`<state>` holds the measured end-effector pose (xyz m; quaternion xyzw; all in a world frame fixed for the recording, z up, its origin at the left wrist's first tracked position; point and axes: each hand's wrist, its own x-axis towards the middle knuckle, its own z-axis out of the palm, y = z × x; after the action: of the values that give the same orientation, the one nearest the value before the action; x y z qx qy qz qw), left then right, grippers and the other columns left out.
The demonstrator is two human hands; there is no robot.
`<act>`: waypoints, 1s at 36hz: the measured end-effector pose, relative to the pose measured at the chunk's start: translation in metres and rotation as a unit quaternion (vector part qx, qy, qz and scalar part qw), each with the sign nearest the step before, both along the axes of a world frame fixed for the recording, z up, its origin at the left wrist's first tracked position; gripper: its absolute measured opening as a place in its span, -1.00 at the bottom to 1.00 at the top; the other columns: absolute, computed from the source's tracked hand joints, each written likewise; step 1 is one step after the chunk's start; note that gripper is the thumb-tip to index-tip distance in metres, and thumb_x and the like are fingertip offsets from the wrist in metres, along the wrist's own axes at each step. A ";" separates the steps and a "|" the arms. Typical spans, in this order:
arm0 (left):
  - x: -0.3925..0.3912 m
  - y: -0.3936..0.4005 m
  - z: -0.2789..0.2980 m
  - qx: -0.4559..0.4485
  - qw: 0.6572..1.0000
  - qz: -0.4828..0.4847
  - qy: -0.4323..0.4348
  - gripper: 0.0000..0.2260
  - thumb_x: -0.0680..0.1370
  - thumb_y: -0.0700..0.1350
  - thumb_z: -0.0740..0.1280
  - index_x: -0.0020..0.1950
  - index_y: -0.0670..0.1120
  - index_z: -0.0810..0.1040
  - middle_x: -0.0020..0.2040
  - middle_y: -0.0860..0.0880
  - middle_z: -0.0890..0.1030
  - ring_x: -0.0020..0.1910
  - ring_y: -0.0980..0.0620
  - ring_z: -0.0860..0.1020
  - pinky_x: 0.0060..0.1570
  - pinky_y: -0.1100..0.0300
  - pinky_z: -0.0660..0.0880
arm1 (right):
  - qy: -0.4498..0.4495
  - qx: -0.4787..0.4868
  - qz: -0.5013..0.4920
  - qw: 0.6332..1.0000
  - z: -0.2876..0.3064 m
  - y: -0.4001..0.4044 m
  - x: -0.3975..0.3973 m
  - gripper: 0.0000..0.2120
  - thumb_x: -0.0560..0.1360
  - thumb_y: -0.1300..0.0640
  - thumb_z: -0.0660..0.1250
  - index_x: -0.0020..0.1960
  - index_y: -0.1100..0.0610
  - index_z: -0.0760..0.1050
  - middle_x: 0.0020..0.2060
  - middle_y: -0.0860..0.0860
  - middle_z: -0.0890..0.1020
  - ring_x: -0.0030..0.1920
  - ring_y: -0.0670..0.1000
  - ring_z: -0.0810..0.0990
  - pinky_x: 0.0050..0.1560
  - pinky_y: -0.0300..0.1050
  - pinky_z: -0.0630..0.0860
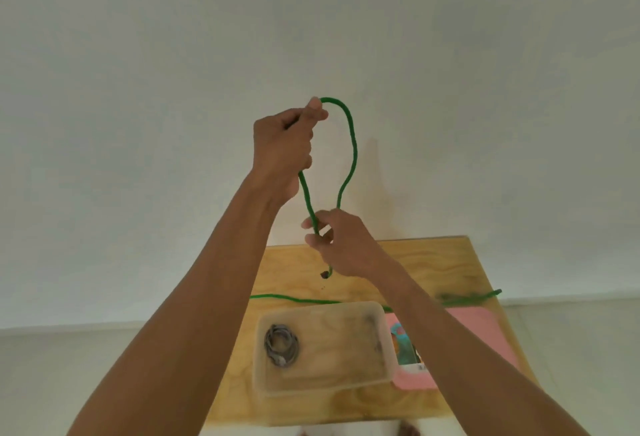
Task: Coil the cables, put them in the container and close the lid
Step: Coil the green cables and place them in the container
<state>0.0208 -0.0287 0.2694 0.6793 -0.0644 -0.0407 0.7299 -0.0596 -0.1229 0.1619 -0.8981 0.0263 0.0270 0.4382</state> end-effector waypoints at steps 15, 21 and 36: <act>-0.042 -0.028 -0.062 0.144 0.946 -0.289 0.035 -0.45 0.60 0.22 0.12 0.14 -0.22 0.64 0.04 -0.16 0.71 0.11 -0.10 0.67 0.23 0.05 0.51 | -0.151 0.244 -0.093 0.953 0.081 -0.101 0.000 -0.89 0.52 0.18 0.44 -0.04 0.24 0.64 -0.32 0.11 0.68 -0.33 0.02 0.70 -0.22 -0.07 0.67; -0.056 -0.028 -0.063 0.112 0.949 -0.292 0.029 -0.69 0.64 -0.06 0.22 -0.01 -0.30 0.59 -0.21 -0.18 0.61 -0.24 -0.13 0.58 0.00 -0.04 0.57 | -0.146 0.317 -0.119 0.929 0.098 -0.114 0.031 -0.80 0.51 0.15 0.46 -0.07 0.31 0.63 -0.29 0.17 0.68 -0.36 0.01 0.66 -0.22 -0.12 0.62; -0.057 -0.026 -0.028 -0.076 0.979 -0.157 0.105 -0.67 0.69 -0.02 0.17 0.01 -0.24 0.58 -0.44 -0.02 0.19 -0.50 0.08 0.16 -0.43 0.19 0.19 | -0.229 0.146 -0.084 0.959 0.093 -0.086 0.062 -0.77 0.54 0.03 0.40 0.16 0.02 0.46 -0.05 -0.05 0.62 -0.22 -0.06 0.70 -0.21 0.03 0.68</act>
<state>-0.0366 -0.0549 0.2419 0.5949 -0.0966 -0.2209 0.7668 0.0020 -0.2088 0.2553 -0.8012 -0.0035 -0.2123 0.5595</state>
